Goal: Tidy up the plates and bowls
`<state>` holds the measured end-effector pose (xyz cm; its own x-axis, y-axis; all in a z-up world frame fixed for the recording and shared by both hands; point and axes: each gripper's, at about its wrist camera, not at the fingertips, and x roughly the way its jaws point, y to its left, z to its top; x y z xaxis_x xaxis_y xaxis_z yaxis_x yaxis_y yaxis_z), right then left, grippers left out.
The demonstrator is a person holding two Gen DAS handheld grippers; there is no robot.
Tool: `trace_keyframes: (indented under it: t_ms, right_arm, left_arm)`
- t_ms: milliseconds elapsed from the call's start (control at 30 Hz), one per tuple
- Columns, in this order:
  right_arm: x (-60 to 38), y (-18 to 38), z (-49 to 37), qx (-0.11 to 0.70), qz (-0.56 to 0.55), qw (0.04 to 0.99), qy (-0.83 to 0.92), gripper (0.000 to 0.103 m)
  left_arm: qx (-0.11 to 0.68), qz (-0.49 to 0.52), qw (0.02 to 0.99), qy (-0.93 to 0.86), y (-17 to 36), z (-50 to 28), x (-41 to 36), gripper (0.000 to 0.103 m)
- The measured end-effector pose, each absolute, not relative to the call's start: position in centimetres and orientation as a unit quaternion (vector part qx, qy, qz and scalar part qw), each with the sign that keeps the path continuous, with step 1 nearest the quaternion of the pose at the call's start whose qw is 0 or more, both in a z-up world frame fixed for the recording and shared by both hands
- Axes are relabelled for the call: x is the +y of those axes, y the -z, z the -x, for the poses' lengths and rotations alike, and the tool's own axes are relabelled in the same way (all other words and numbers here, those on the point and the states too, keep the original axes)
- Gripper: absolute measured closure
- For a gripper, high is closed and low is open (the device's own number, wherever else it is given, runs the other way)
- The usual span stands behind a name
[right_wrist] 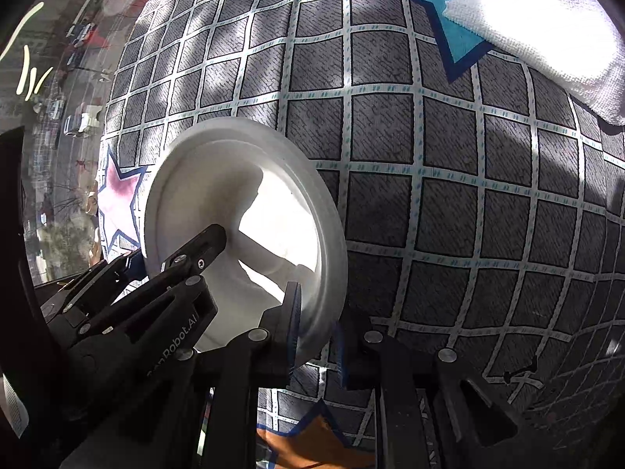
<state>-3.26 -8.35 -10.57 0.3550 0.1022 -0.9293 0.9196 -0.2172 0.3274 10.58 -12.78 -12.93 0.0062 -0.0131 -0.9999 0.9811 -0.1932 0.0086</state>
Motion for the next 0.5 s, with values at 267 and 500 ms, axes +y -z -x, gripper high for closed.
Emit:
trace_keyframes:
  t_ms: [267,500]
  right_arm:
    - [0.7,10.4,5.4,0.380,-0.686,0.462,0.413,0.084]
    - [5.8,9.5,6.6,0.373,-0.695,0.451,0.418,0.084]
  left_arm:
    - [0.406,-0.585,0.406,0.572,13.0,-9.1,-4.5,0.063]
    - [0.393,-0.598,0.389,0.580,12.7,-8.5,0.7,0.062]
